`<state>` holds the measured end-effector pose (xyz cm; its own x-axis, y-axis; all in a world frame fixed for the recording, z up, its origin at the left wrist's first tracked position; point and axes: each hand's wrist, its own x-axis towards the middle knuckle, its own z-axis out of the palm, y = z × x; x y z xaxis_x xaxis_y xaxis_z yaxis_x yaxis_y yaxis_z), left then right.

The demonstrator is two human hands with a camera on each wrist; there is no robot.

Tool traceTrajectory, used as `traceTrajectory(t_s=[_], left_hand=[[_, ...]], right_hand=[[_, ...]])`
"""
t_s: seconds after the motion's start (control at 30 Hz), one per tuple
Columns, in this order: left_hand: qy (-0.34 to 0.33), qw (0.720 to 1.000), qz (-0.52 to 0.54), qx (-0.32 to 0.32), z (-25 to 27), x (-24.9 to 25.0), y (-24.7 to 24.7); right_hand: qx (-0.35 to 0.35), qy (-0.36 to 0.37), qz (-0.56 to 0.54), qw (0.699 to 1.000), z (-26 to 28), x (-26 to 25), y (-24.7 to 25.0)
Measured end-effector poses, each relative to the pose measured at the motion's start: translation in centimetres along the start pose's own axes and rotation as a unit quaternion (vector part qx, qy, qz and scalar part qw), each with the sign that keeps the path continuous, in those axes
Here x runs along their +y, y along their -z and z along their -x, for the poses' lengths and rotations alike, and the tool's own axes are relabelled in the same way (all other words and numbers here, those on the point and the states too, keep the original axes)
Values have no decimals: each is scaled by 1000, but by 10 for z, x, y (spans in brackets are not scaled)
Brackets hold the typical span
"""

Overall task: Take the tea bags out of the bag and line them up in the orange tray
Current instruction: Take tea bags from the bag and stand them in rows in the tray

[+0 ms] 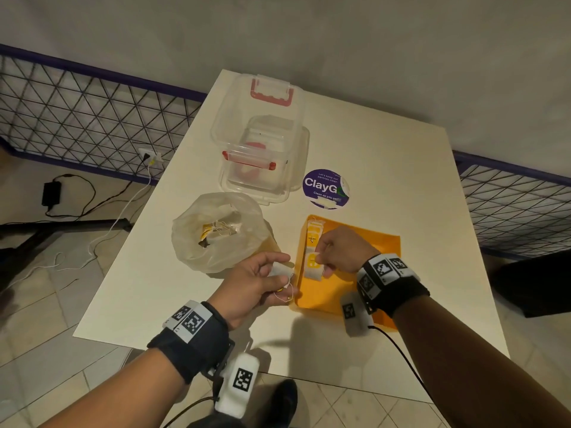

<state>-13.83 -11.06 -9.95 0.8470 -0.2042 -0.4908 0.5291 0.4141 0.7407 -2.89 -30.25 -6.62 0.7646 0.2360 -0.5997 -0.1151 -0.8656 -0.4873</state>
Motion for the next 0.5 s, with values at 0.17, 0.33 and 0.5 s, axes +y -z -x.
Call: traceTrajectory(t_s=[0.17,0.33,0.5], left_hand=[[-1,1000,-21,8,3,1,0],[15,1000,-10,7,4,2,1],[33,999,34,-9,3,3,2]], right_hand=[[47,1,-10,999,-8,-4,-2],[74,-14,3,997,-15,-9,0],[81,-27,0,996,-17,-11,0]])
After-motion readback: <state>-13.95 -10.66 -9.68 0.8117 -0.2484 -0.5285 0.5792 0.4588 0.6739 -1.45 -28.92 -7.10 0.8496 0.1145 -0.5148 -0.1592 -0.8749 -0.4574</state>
